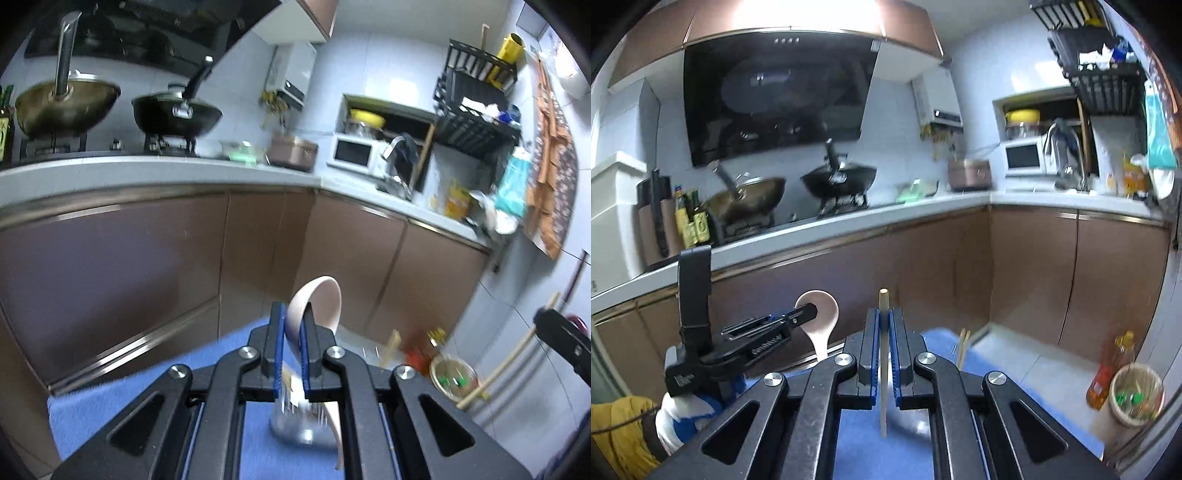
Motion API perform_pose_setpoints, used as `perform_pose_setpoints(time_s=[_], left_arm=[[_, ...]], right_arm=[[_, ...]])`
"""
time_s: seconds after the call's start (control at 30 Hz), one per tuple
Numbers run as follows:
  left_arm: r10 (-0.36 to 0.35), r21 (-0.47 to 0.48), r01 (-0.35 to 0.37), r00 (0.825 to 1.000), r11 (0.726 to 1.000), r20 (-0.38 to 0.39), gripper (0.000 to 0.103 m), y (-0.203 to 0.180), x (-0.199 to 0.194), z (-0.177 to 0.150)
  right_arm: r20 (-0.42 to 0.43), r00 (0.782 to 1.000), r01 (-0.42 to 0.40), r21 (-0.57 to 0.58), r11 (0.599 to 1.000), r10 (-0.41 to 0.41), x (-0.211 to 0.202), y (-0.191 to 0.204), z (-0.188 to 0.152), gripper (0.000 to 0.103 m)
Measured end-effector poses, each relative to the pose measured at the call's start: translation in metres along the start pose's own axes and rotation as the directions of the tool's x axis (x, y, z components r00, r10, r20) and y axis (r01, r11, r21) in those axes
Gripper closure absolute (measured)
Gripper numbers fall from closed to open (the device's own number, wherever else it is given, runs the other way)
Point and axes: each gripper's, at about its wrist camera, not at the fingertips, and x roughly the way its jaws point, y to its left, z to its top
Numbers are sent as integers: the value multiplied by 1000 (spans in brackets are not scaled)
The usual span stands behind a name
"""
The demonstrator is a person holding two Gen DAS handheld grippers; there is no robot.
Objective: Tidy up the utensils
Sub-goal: 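Hold both items over the clear holder and open both tools to drop them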
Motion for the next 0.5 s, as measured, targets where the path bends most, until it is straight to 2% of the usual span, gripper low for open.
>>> perform_pose_setpoints(time_s=[0.13, 0.3, 0.5], left_arm=[[71, 25, -73, 995, 997, 65, 96, -15, 34, 6], [136, 44, -142, 984, 989, 114, 96, -30, 71, -10], [146, 49, -151, 985, 987, 96, 94, -32, 96, -43]], right_arm=[[29, 998, 49, -23, 999, -49, 30, -13, 4, 97], [27, 996, 90, -28, 996, -89, 64, -28, -8, 97], [-30, 994, 106, -24, 994, -106, 91, -37, -41, 97]])
